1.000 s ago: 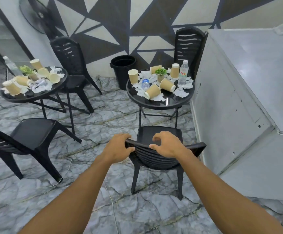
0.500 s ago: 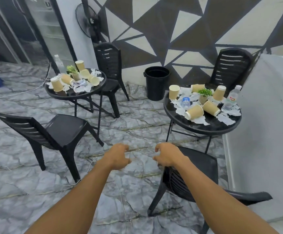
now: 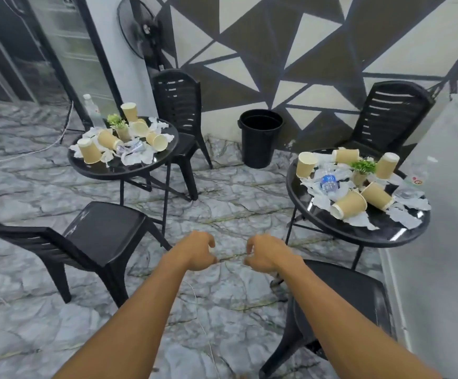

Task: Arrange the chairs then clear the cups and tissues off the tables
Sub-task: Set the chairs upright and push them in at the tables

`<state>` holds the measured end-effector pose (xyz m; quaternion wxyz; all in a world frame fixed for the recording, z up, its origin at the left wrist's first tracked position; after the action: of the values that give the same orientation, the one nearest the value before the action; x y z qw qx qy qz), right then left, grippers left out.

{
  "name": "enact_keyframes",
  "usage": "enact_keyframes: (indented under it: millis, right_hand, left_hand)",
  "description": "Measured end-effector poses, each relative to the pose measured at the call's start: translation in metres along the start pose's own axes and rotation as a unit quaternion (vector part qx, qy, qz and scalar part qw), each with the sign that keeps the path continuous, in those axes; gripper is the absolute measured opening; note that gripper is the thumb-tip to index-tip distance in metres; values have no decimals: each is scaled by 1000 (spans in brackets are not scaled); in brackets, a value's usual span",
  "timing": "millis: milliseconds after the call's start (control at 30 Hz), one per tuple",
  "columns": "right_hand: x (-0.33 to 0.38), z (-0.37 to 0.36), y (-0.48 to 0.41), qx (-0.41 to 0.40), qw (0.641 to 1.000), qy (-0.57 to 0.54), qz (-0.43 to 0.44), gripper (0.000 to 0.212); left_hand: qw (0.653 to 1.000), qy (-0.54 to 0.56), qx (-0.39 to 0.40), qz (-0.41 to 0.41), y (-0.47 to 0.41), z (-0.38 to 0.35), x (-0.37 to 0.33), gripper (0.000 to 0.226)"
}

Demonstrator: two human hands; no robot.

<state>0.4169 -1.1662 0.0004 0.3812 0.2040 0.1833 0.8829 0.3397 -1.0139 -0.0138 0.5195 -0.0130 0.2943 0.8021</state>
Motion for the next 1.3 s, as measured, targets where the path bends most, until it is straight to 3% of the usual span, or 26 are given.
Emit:
enact_keyframes:
  millis: [400, 800, 1067, 1300]
  right_hand:
    - [-43, 99, -175, 0, 998, -51, -48, 45]
    - [-54, 192, -341, -49, 986, -122, -102, 47]
    - [-90, 267, -410, -116, 965, -156, -176, 45]
    - [-175, 311, -475, -131, 943, -207, -227, 47]
  left_hand:
    - [1000, -4, 15, 3, -175, 107, 23, 48]
    - [998, 40, 2, -55, -353, 205, 34, 50]
    - [989, -4, 33, -146, -476, 269, -6, 44]
    - [981, -19, 59, -183, -599, 302, -60, 46]
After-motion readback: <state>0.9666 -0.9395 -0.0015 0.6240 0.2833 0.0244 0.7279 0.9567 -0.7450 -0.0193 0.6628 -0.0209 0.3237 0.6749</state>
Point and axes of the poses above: each hand's wrist, its own y-axis away from the middle knuckle, its own z-axis out of the back of the hand, x = y × z, the point moved 9 cm from there along -y, towards the middle knuckle, and after that the axes turned 1 degree about y, right-handed, at the moved point
